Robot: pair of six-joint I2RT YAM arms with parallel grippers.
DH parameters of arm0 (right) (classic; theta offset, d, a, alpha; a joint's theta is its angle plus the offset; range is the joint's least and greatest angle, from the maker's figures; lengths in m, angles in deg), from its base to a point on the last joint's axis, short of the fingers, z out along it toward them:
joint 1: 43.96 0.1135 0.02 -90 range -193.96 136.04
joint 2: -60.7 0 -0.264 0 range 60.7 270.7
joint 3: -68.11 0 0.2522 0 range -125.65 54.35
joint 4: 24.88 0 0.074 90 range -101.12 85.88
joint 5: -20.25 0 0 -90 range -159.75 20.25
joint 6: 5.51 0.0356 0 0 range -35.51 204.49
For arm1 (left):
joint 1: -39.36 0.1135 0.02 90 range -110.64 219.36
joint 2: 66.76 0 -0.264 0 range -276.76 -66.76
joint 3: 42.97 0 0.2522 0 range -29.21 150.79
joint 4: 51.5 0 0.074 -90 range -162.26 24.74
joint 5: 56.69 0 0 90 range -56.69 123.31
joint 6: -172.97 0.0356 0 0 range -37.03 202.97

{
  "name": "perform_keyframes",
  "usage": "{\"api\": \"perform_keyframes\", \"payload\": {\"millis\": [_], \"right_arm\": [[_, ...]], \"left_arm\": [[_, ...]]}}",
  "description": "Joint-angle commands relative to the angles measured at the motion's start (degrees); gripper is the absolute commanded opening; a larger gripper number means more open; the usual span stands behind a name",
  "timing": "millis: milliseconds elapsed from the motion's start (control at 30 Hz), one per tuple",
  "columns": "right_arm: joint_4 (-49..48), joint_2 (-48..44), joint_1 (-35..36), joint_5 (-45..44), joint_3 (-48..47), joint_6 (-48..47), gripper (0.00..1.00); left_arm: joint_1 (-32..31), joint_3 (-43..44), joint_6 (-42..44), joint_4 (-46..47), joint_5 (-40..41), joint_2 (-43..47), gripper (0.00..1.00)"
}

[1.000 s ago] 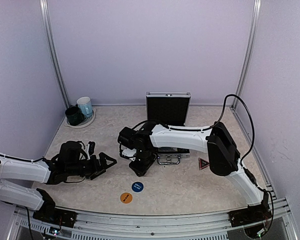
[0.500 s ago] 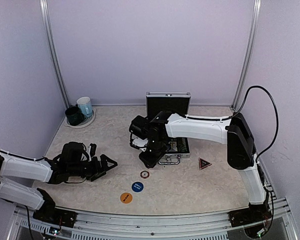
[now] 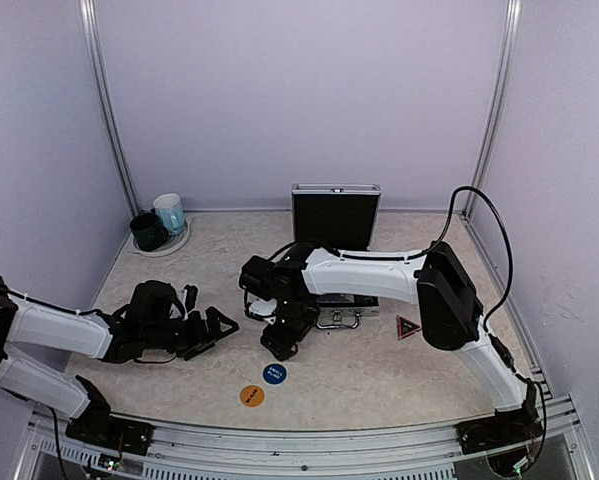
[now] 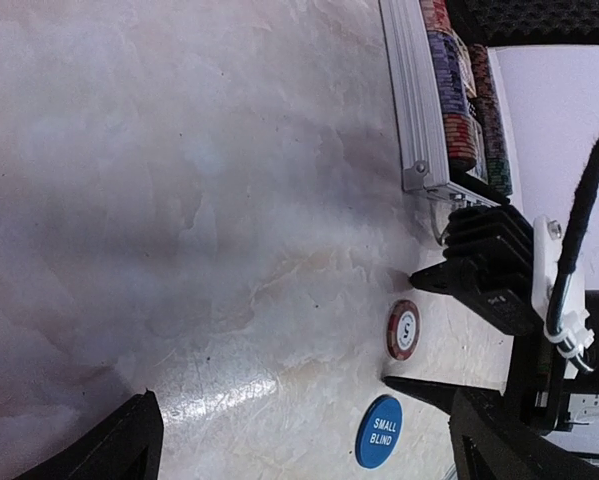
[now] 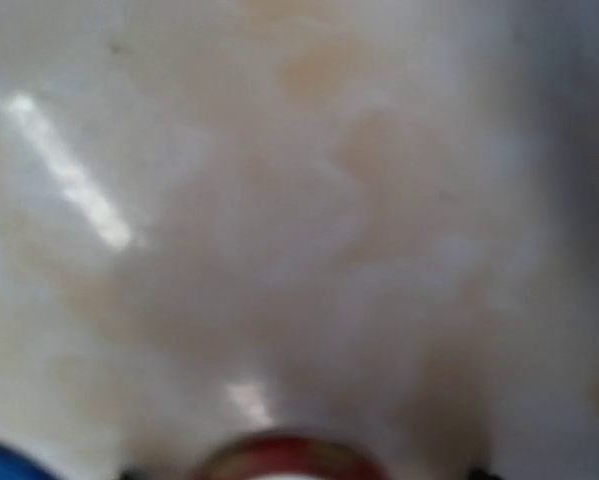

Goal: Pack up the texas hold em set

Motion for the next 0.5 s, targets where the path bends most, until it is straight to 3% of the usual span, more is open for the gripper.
{"api": "perform_keyframes", "payload": {"millis": [0,467], "right_arm": [[2.8,1.9,0.5,1.0,-2.3,-0.1,0.72],[3.7,3.0,0.9,-1.2,0.9,-0.3,0.44]], "left_arm": [[0.3,0.2,0.6,-0.8,1.1,1.7,0.99],[0.5,0.2,0.6,-1.4,1.0,2.8,0.99]]}}
